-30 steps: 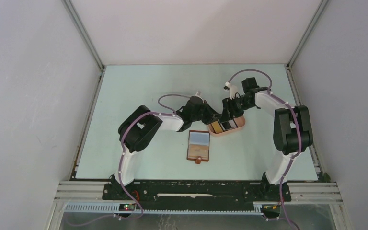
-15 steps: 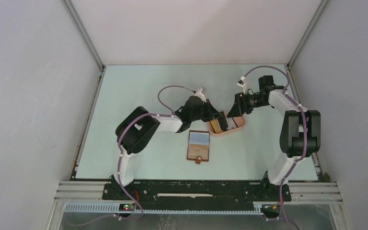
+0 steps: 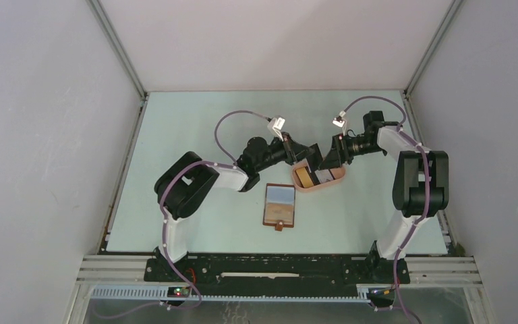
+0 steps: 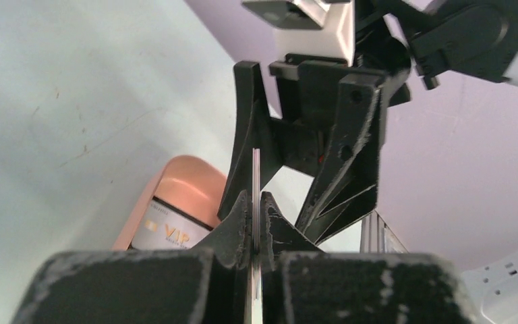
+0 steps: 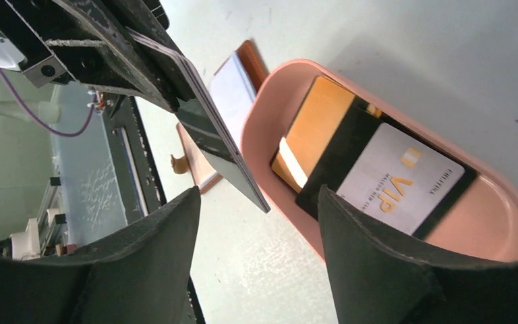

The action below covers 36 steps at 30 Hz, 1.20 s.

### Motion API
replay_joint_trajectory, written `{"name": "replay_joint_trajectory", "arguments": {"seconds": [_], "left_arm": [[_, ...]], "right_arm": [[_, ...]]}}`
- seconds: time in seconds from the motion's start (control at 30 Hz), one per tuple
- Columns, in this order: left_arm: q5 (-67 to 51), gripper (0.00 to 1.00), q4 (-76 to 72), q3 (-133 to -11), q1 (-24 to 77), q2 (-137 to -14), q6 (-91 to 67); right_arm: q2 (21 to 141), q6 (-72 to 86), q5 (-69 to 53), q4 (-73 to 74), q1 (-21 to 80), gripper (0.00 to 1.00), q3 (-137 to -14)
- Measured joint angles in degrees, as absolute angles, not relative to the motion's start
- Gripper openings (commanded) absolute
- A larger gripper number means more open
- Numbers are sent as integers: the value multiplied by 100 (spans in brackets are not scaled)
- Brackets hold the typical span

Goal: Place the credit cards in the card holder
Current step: Pick up the credit card from the storage box, then place the credit card in the storage box.

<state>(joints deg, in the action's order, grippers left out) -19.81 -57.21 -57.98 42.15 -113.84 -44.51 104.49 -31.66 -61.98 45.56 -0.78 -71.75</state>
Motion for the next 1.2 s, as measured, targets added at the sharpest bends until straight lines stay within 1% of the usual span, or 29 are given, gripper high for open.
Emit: {"name": "replay_joint_trajectory", "arguments": {"seconds": [0.23, 0.4, 0.53, 0.6, 0.67, 0.7, 0.77, 0.87, 1.0, 1.1, 1.2], "left_arm": [[-2397, 0, -6569, -5782, 4134, -11386, -4515], [-2698, 0, -6923, -5784, 4075, -11426, -4595], [-2952, 2, -7144, -5784, 4032, -11515, -4705], [-3079, 3, -7185, -5784, 4032, -11570, -4757], [-3129, 7, -7220, -5784, 4032, -11611, -4781], [-3146, 8, -7229, -5784, 4018, -11616, -4803], [-3201, 14, -7229, -5784, 3977, -11629, -4842], [-3236, 30, -7229, -5784, 3935, -11631, -4912], [-3284, 47, -7229, -5784, 3938, -11631, -5013], [-3330, 51, -7229, -5784, 3953, -11631, -5175], [-3358, 50, -7288, -5784, 3964, -11642, -5424]], "right_arm": [[10560, -3723, -6757, 5081, -54, 43, -7426], [10669, -4254, -7131, 5701, -54, 37, -7653], [10759, -4735, -7338, 6222, -49, 27, -7830], [10809, -4980, -7406, 6484, -49, 18, -7931], [10871, -5247, -7422, 6779, -49, 4, -8027], [10901, -5358, -7450, 6899, -30, 0, -8062], [10962, -5581, -7487, 7133, 8, 0, -8138], [11026, -5806, -7535, 7341, 47, 0, -8221], [11028, -5996, -7583, 7546, 93, 0, -8224], [11028, -5999, -7594, 7568, 117, 0, -8224], [11028, -5861, -7590, 7456, 117, 0, -8224]]}}
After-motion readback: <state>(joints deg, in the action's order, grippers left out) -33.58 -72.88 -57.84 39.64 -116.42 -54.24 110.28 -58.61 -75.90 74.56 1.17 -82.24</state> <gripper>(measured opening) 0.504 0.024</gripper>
